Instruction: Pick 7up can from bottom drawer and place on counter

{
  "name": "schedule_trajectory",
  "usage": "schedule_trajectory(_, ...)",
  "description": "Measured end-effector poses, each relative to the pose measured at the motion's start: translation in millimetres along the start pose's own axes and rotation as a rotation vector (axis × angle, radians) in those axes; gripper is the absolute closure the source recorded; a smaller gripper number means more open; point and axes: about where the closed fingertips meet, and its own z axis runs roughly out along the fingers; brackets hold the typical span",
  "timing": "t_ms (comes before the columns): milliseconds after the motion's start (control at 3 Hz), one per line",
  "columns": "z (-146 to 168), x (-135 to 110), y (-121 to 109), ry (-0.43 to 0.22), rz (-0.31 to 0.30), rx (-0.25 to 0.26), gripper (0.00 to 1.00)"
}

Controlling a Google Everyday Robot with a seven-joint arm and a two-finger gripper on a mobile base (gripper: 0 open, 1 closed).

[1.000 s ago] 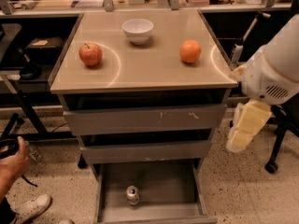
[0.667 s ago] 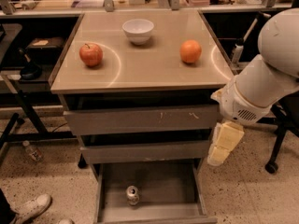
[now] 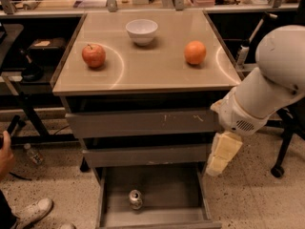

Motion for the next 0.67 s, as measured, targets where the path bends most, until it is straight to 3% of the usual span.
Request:
schedule_trajectory(333,80,7,16,-0.043,0.062,-0.096,0.00)
schedule_trajectory(667,168,13,27,-0.083,0.122,-0.152,0.00)
